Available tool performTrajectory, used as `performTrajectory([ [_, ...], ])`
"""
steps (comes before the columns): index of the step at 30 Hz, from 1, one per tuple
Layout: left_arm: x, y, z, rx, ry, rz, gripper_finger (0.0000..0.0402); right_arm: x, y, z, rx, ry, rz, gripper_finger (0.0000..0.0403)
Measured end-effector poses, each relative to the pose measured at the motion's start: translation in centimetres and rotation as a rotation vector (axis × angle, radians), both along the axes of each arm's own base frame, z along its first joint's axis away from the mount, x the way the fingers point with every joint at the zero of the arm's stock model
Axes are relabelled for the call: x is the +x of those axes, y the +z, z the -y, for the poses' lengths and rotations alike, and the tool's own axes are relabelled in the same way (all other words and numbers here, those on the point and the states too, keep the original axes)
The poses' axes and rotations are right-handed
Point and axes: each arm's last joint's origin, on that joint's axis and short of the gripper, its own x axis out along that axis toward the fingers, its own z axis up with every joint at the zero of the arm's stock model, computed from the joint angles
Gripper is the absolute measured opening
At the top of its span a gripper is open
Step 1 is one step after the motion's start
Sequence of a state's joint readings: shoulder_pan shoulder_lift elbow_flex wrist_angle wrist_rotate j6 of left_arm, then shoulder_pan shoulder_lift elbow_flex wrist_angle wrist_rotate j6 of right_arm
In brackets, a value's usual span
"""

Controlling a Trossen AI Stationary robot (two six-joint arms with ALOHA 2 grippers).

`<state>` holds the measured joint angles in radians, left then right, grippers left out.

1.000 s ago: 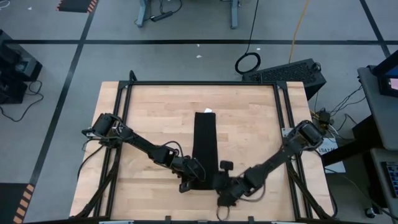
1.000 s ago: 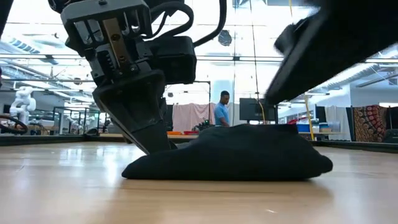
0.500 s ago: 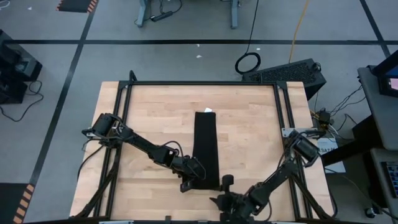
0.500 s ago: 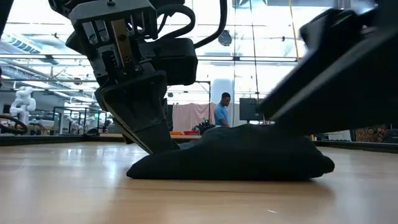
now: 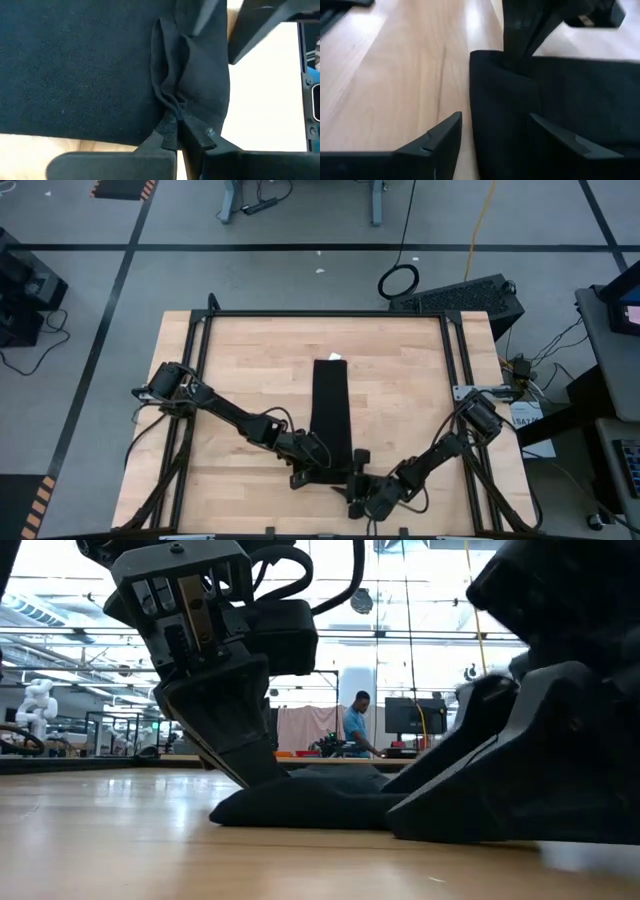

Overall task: Roll napkin
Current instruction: Roll the black napkin

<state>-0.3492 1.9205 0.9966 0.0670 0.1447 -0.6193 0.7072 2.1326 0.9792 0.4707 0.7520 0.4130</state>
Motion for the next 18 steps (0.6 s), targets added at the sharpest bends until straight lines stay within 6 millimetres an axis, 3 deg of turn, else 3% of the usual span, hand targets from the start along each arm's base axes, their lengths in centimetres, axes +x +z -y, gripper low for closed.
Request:
performTrajectory([
  [4, 0.1, 0.1, 0.0, 0.025, -0.001, 0.025, 0.0025, -0.4, -0.5, 0.6, 0.071, -0.011, 0.013, 0.0211],
  [8, 0.0, 0.7, 0.0, 0.047, -0.040, 0.051, 0.0068, -0.4, -0.5, 0.7, 0.080, -0.018, 0.012, 0.0213],
  [14, -1.8, 3.9, -0.4, 0.116, -0.119, 0.035, 0.0154, -0.3, -0.6, 0.9, 0.121, -0.031, 0.006, 0.0212],
  [18, -3.4, 6.8, -0.8, 0.162, -0.167, 0.049, 0.0188, -0.3, -0.6, 0.9, 0.123, -0.031, 0.008, 0.0212],
])
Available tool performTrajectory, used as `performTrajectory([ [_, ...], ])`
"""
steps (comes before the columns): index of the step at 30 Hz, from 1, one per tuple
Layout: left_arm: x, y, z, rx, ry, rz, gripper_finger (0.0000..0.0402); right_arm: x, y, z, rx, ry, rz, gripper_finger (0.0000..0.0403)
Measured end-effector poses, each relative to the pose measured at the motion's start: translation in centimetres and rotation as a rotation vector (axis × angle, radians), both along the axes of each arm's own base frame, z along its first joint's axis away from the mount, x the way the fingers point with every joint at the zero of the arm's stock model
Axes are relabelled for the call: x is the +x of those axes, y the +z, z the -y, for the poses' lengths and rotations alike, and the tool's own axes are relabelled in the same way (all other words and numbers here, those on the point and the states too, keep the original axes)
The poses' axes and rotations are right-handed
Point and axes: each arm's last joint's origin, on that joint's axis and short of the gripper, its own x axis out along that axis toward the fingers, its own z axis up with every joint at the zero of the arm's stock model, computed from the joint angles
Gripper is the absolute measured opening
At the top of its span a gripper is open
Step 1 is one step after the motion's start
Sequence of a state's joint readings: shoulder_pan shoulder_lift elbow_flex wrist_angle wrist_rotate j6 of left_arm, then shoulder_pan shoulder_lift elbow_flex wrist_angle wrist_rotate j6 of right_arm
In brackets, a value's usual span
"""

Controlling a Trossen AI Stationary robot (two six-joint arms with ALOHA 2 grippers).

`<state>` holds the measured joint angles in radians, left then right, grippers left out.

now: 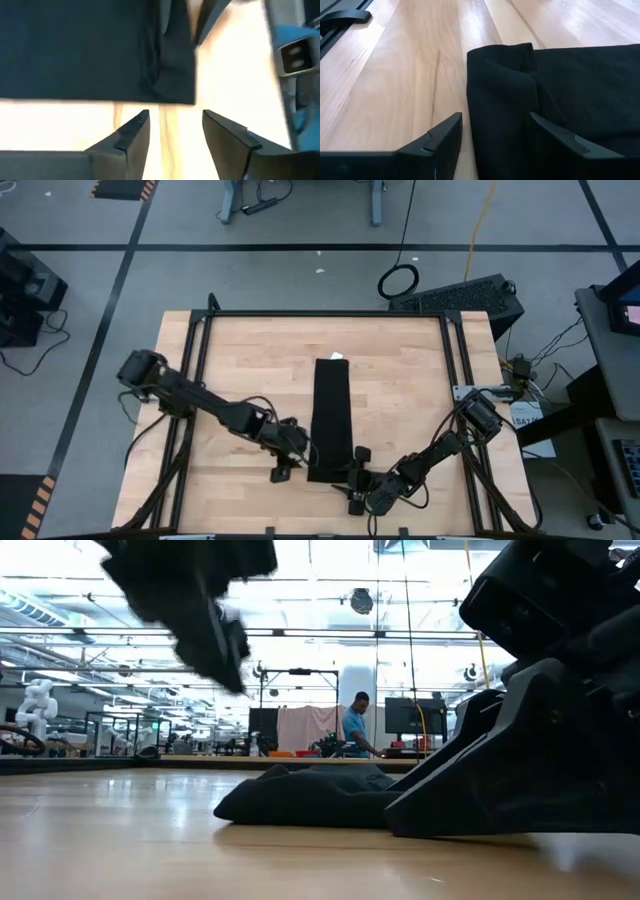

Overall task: Roll napkin
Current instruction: Roll the black napkin

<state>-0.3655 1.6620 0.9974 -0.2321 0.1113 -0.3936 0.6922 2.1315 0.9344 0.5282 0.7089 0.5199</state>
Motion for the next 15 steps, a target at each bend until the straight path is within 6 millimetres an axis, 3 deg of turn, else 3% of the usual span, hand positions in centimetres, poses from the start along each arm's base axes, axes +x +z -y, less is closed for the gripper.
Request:
performTrajectory([
  [3, -0.6, 1.3, 1.8, 0.074, -0.046, 0.134, 0.0193, 0.0, 0.0, 0.0, 0.008, -0.003, 0.002, 0.0212],
  [5, -0.9, 1.1, 3.8, 0.193, -0.059, 0.241, 0.0194, 0.0, 0.0, 0.0, 0.017, -0.006, 0.005, 0.0212],
  [10, -1.7, -3.7, 8.0, 0.504, -0.104, 0.313, 0.0194, 0.0, 0.1, -0.1, 0.030, 0.002, 0.004, 0.0212],
  [15, -1.7, -6.8, 9.8, 0.597, -0.079, 0.346, 0.0194, 0.2, 0.1, -0.1, 0.048, 0.014, 0.006, 0.0212],
])
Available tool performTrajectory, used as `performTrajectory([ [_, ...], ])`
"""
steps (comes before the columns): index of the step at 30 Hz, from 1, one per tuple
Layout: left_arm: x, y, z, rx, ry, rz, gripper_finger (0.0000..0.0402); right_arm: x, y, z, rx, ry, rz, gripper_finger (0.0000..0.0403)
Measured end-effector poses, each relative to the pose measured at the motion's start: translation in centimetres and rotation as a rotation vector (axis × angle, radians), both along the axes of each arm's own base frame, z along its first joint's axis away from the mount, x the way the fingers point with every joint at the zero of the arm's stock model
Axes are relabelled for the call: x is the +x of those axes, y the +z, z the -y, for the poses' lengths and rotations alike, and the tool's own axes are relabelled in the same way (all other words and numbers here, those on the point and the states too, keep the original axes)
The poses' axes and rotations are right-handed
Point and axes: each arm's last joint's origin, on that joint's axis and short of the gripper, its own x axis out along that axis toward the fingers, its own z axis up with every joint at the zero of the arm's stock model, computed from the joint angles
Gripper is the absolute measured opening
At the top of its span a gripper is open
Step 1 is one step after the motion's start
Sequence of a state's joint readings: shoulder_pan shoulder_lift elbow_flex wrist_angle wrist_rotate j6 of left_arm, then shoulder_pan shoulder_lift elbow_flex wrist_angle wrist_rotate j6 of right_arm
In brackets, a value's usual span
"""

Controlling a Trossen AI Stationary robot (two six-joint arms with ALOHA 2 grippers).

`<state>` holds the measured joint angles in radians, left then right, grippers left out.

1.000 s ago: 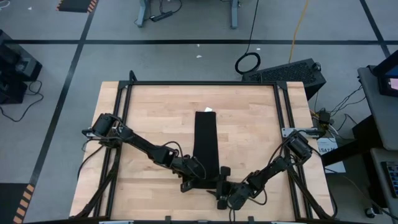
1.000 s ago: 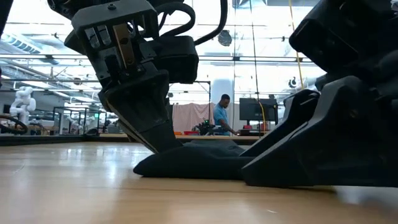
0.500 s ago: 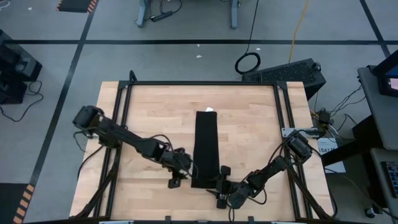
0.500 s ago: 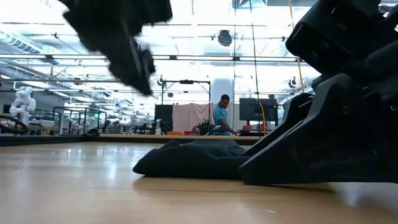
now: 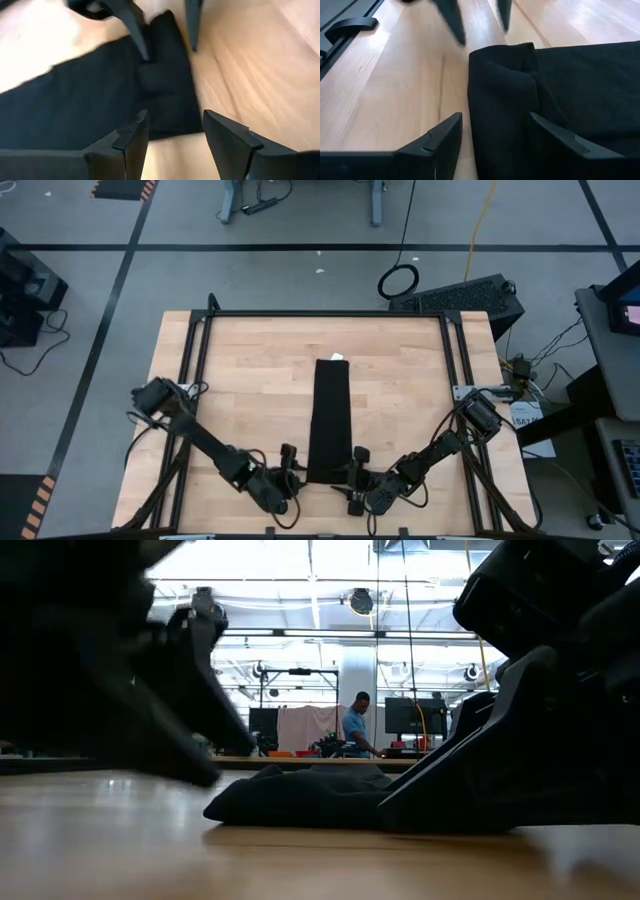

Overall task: Roll napkin
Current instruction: Roll the black napkin

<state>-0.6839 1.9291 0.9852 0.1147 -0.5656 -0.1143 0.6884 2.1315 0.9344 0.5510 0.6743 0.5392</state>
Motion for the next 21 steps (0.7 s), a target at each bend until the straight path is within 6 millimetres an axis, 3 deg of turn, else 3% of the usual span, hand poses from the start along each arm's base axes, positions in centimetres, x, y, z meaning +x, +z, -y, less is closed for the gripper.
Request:
performTrajectory([
  [7, 0.8, -1.7, 0.3, -0.035, -0.067, -0.002, 0.0194, 0.0, 0.0, 0.0, 0.017, -0.007, 0.001, 0.0212],
  [10, 1.0, -1.5, 0.2, -0.031, -0.077, 0.008, 0.0200, 0.0, 0.0, 0.0, 0.025, -0.005, -0.001, 0.0212],
  [19, 1.4, -1.1, 0.0, -0.033, -0.079, 0.036, 0.0312, 0.0, 0.0, -0.1, 0.031, 0.005, -0.006, 0.0212],
  [21, 1.6, -1.2, -0.3, -0.049, -0.059, 0.027, 0.0320, 0.0, 0.0, -0.1, 0.032, 0.006, -0.006, 0.0212],
])
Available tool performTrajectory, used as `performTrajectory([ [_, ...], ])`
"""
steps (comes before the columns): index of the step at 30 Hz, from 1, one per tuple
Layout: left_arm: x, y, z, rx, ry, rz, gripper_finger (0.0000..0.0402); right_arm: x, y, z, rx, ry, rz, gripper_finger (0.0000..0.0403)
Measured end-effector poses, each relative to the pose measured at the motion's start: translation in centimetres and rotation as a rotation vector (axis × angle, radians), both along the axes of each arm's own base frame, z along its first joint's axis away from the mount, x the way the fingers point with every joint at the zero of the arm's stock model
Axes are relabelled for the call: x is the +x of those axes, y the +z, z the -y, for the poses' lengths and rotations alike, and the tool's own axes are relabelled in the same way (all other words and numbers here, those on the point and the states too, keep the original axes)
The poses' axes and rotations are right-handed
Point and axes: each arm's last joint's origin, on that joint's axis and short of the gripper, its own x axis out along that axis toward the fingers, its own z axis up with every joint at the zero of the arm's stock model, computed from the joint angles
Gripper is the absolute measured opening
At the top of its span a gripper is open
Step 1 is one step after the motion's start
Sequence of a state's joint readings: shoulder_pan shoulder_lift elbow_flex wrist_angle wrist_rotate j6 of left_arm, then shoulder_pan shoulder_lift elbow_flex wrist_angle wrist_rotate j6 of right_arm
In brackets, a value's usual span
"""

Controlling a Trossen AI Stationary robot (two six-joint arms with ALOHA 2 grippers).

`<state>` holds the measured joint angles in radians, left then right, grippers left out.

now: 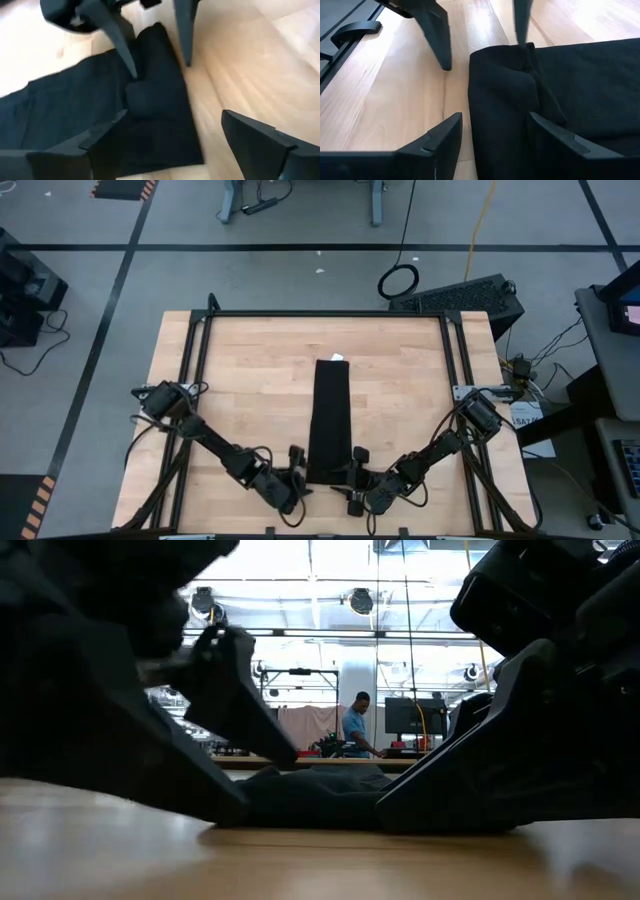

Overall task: Roll napkin
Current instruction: Roll the black napkin

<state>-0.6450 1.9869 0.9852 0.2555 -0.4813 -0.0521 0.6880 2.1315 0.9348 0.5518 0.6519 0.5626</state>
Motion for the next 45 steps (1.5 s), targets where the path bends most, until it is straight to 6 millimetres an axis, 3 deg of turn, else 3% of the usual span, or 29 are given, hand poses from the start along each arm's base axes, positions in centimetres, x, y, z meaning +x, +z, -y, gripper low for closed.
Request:
performTrajectory([
  [14, 0.5, -1.1, -2.5, -0.176, 0.033, -0.122, 0.0230, 0.1, 0.5, -0.1, -0.012, 0.019, 0.004, 0.0213],
  [20, 0.4, -1.2, -2.5, -0.170, 0.031, -0.129, 0.0156, 0.1, 4.0, -0.5, -0.067, 0.067, -0.008, 0.0242],
  [25, 0.2, -1.3, -2.5, -0.187, 0.064, -0.132, 0.0069, -2.2, 6.3, -2.1, -0.201, 0.183, -0.049, 0.0283],
  [29, 0.2, -1.3, -2.4, -0.236, 0.092, -0.140, 0.0016, -4.9, 5.1, -4.3, -0.254, 0.199, -0.048, 0.0300],
  [32, 0.3, -1.3, -2.3, -0.299, 0.098, -0.146, 0.0015, -5.8, 3.6, -5.0, -0.270, 0.166, -0.044, 0.0301],
  [36, 0.3, -1.1, -2.0, -0.376, 0.102, -0.154, 0.0037, -5.6, 3.0, -5.4, -0.323, 0.119, 0.022, 0.0300],
  [45, -0.1, -1.1, -1.4, -0.425, 0.119, -0.165, 0.0016, -3.0, 2.7, -3.2, -0.349, 0.124, -0.011, 0.0298],
])
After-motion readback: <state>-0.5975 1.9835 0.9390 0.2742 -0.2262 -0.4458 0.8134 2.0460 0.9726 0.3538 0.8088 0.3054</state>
